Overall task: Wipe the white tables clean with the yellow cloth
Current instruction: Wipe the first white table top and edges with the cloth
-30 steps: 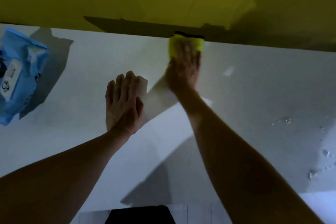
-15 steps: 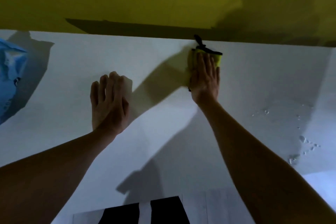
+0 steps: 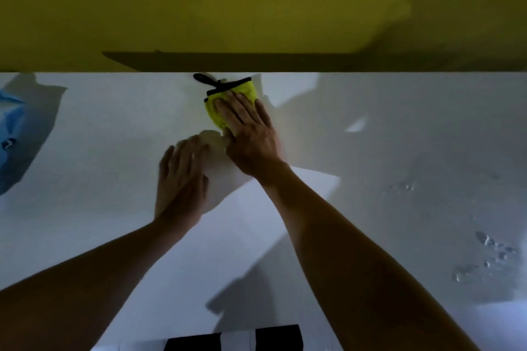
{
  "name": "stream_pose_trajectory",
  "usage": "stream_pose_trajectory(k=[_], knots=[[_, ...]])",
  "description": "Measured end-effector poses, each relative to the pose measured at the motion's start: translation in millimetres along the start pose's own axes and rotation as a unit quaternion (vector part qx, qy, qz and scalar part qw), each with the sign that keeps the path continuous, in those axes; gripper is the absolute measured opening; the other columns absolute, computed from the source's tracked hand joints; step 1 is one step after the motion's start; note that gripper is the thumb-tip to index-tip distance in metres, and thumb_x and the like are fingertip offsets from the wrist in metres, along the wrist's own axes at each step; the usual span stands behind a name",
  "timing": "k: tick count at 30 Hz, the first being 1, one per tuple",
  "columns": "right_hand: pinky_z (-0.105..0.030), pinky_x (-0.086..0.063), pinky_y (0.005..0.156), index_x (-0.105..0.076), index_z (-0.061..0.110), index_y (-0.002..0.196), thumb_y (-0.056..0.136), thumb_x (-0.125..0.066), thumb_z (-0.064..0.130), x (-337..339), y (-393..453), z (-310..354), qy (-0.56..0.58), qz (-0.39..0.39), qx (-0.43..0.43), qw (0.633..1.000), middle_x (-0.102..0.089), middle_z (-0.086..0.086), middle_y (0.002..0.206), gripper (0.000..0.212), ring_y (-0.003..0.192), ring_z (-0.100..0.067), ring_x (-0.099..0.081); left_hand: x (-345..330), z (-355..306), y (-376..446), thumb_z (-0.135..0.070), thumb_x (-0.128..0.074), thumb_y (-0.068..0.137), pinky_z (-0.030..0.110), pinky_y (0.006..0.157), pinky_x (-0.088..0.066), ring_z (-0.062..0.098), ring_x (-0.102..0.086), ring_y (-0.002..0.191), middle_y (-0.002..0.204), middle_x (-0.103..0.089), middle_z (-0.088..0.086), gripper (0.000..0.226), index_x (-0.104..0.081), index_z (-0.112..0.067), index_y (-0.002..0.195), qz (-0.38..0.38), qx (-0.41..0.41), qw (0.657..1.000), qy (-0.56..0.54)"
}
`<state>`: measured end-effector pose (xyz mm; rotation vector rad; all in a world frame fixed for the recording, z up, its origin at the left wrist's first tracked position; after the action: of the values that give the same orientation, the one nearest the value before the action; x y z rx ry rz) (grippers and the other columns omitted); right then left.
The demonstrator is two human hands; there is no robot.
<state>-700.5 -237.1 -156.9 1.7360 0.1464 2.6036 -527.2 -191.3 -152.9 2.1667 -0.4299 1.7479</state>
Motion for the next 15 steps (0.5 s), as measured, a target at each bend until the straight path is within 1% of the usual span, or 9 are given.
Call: stream_pose_trajectory(k=[3, 6, 8, 11, 13, 15], knots=[[-0.045, -0.011, 0.125, -0.036, 0.024, 0.154, 0.095, -0.046, 0.03, 17, -3, -42, 0.009, -0.021, -0.044, 0.999, -0.03, -0.001, 0.163, 0.06, 0.153, -0.019, -0.018, -18, -66, 12, -0.004, -0.063, 0.086, 0.054, 0.123, -0.029, 0.041, -0.039, 0.148, 0.16, -0.04, 0.023, 0.074, -0.038, 0.002, 0.156, 0.0, -0.057, 0.997, -0.048], [-0.043, -0.01, 0.125, -0.033, 0.025, 0.155, 0.095, -0.045, 0.028, 43, -8, -105, -0.015, -0.031, -0.106, 0.994, -0.027, -0.001, 0.164, 0.061, 0.153, -0.018, -0.016, -34, -107, 20, -0.013, -0.054, 0.095, 0.055, 0.126, -0.021, 0.039, -0.027, 0.155, 0.168, -0.028, 0.018, 0.072, -0.029, -0.005, 0.161, 0.019, -0.053, 0.997, -0.043], [-0.043, -0.011, 0.125, -0.031, 0.026, 0.156, 0.096, -0.041, 0.029, 62, -15, -154, -0.034, -0.037, -0.154, 0.987, -0.025, 0.0, 0.164, 0.06, 0.153, -0.018, -0.015, -39, -110, 21, -0.018, -0.047, 0.097, 0.056, 0.126, -0.018, 0.038, -0.023, 0.156, 0.169, -0.025, 0.015, 0.068, -0.029, -0.01, 0.162, 0.02, -0.042, 0.998, -0.041], [-0.042, -0.009, 0.125, -0.03, 0.024, 0.157, 0.102, -0.029, 0.036, 89, -26, -213, -0.035, -0.076, -0.244, 0.966, -0.024, -0.002, 0.165, 0.056, 0.154, -0.02, -0.015, -41, -109, 19, -0.023, -0.038, 0.1, 0.055, 0.127, -0.018, 0.037, -0.024, 0.156, 0.17, -0.025, 0.014, 0.063, -0.03, -0.013, 0.162, 0.013, -0.04, 0.998, -0.047], [-0.041, -0.007, 0.125, -0.024, 0.023, 0.159, 0.106, -0.026, 0.041, 94, -27, -230, -0.054, -0.1, -0.299, 0.947, -0.019, -0.003, 0.166, 0.056, 0.154, -0.021, -0.011, -42, -109, 19, -0.023, -0.035, 0.1, 0.056, 0.126, -0.019, 0.037, -0.024, 0.156, 0.17, -0.026, 0.013, 0.063, -0.031, -0.013, 0.162, 0.004, -0.033, 0.998, -0.051], [-0.041, -0.004, 0.126, -0.019, 0.022, 0.16, 0.106, -0.028, 0.039, 89, -23, -226, -0.066, -0.11, -0.342, 0.931, -0.015, -0.003, 0.167, 0.057, 0.155, -0.021, -0.009, -44, -110, 20, -0.022, -0.037, 0.099, 0.056, 0.126, -0.02, 0.037, -0.024, 0.156, 0.17, -0.026, 0.013, 0.064, -0.032, -0.013, 0.162, 0.001, -0.029, 0.998, -0.05]])
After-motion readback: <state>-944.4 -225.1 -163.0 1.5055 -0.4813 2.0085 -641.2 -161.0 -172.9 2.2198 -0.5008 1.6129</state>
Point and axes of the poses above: each hand's wrist, its own y-axis towards the middle knuckle, its own x-axis out of the back of the hand, z = x × y, the point moved 3 cm from there along y, towards the middle knuckle
